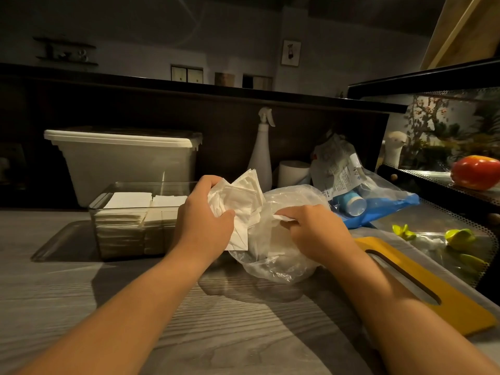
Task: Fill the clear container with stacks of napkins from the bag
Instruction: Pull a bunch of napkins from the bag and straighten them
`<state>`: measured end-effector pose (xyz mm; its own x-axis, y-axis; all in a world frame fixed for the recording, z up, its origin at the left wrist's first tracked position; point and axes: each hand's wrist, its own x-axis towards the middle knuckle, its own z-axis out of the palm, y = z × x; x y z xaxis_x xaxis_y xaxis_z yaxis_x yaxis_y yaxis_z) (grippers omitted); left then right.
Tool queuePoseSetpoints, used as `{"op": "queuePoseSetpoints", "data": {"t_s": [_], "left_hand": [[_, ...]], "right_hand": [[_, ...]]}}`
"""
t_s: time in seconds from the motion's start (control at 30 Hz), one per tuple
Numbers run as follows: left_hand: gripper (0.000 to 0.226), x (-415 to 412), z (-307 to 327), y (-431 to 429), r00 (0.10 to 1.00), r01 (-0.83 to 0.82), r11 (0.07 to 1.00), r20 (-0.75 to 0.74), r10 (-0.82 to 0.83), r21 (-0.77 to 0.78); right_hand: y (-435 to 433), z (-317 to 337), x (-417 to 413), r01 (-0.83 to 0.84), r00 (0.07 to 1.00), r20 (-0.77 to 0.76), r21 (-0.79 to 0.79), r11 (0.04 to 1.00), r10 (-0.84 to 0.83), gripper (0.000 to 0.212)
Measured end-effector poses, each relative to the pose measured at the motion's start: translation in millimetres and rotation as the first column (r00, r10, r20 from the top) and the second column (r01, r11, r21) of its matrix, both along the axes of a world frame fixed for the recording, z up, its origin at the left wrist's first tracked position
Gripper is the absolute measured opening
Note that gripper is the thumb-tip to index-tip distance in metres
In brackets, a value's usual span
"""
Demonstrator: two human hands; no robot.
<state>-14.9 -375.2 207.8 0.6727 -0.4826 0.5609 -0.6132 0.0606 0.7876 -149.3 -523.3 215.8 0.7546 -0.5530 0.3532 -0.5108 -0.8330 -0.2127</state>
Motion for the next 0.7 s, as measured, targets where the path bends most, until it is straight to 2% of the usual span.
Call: {"op": "queuePoseSetpoints", "data": {"t_s": [0.07, 0.17, 0.27, 0.33, 0.4, 0.53, 0.6, 0.7], "left_hand": [[0.045, 1, 1, 1, 1.0, -0.008, 1.0, 0.004, 0.008, -0.01], [0.045, 2, 0, 1, 1.0, -0.01, 1.0, 0.004, 0.01, -0.027], [0.046, 3, -1, 0, 1.0, 0.003, 0.999, 0.002, -0.003, -0.041], [0.047, 5, -1, -1, 1.0, 0.009, 0.998, 0.0, -0.009, -0.056], [0.047, 5, -1, 0, 1.0, 0.01, 0.997, 0.003, -0.01, -0.073], [0.046, 2, 3, 2, 1.0, 0.004, 0.997, -0.008, -0.004, -0.082], [0.046, 1, 5, 5, 1.0, 0.004, 0.996, -0.028, -0.007, -0.087], [0.048, -1, 11, 7, 0.993, -0.004, 0.996, -0.12, -0.007, -0.092]], "right_hand": [[-3, 1, -1, -0.038, 0.993, 0.111, 0.07, 0.997, 0.03, 0.025], [-3, 3, -1, -0.138, 0.967, 0.245, 0.272, 0.952, 0.07, 0.025], [1, 6, -2, -0.202, 0.951, 0.291, 0.337, 0.92, 0.102, 0.026], [5, 9, -4, -0.276, 0.903, 0.415, 0.37, 0.887, 0.108, 0.031], [7, 12, -6, -0.335, 0.842, 0.533, 0.39, 0.858, 0.087, 0.03], [13, 18, -8, -0.431, 0.744, 0.668, 0.451, 0.781, 0.024, 0.022], [16, 21, -9, -0.492, 0.688, 0.725, 0.496, 0.715, -0.029, 0.02], [22, 24, -8, -0.548, 0.665, 0.739, 0.584, 0.6, -0.112, 0.019]]}}
